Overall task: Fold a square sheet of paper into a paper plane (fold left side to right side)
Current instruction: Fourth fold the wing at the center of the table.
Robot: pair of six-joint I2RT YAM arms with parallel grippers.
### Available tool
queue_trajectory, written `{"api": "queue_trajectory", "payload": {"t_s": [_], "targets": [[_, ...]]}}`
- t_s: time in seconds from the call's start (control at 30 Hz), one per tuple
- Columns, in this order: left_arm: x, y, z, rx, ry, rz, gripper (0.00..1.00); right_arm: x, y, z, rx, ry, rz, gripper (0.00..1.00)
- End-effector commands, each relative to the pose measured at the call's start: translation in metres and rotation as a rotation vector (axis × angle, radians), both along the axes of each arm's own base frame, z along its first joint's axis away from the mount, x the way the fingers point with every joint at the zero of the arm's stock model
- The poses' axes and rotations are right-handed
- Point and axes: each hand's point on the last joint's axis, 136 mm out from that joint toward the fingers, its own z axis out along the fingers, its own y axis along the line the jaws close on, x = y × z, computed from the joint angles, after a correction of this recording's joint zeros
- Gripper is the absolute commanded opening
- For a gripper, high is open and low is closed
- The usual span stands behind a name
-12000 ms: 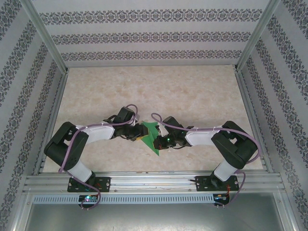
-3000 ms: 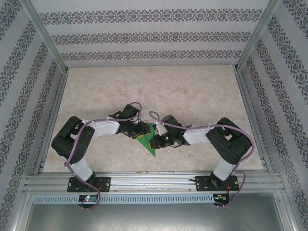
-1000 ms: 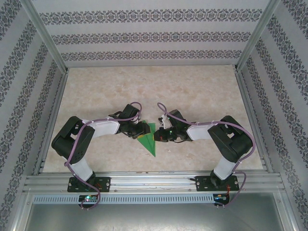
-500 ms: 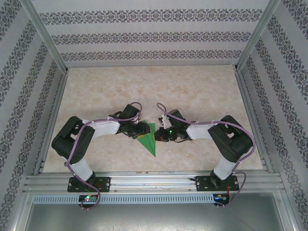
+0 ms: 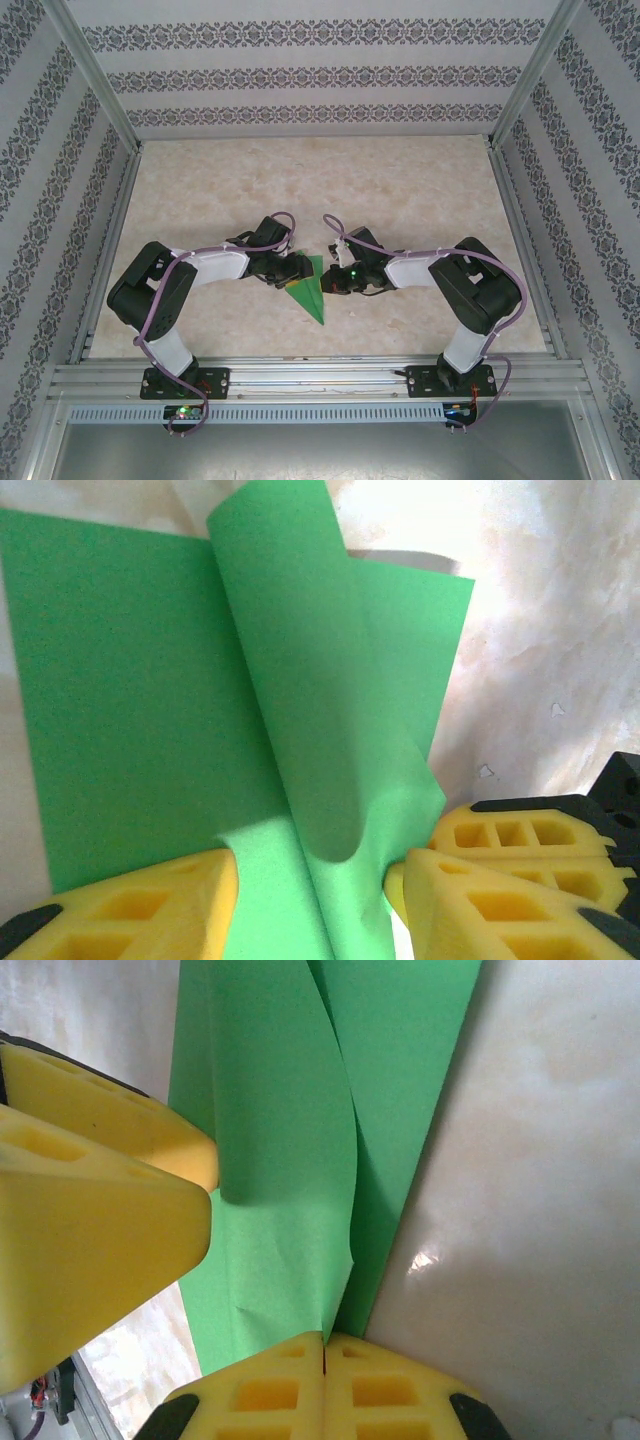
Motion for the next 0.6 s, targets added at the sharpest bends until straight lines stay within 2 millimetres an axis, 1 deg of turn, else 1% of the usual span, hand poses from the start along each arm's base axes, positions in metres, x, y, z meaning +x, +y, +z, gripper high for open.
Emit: {"api": "queue_trajectory", "payload": {"t_s": [0.0, 0.1, 0.23, 0.37, 0.47, 0.53, 0.57], "targets": [[-0.010, 0.005, -0.011, 0.044, 0.031, -0.010, 0.52, -0.005, -0.007, -0.021, -0.093, 0.017, -0.003, 0.00], [-0.007, 0.001, -0.002, 0.023, 0.012, -0.013, 0.56, -0.008, -0.010, -0.028, -0.122, 0.036, -0.011, 0.00], [-0.003, -0.002, 0.014, 0.005, -0.020, -0.015, 0.58, -0.012, -0.012, -0.037, -0.150, 0.056, -0.017, 0.00], [-0.001, -0.001, 0.026, 0.008, -0.044, -0.020, 0.62, -0.014, -0.014, -0.043, -0.174, 0.074, -0.027, 0.00], [0.000, 0.004, 0.035, 0.021, -0.068, -0.011, 0.66, -0.014, -0.015, -0.044, -0.182, 0.077, -0.032, 0.00], [0.000, 0.008, 0.040, 0.033, -0.090, -0.004, 0.66, -0.014, -0.015, -0.045, -0.184, 0.081, -0.032, 0.00], [0.000, 0.009, 0.043, 0.034, -0.099, -0.003, 0.63, -0.014, -0.015, -0.046, -0.189, 0.081, -0.034, 0.00]]}}
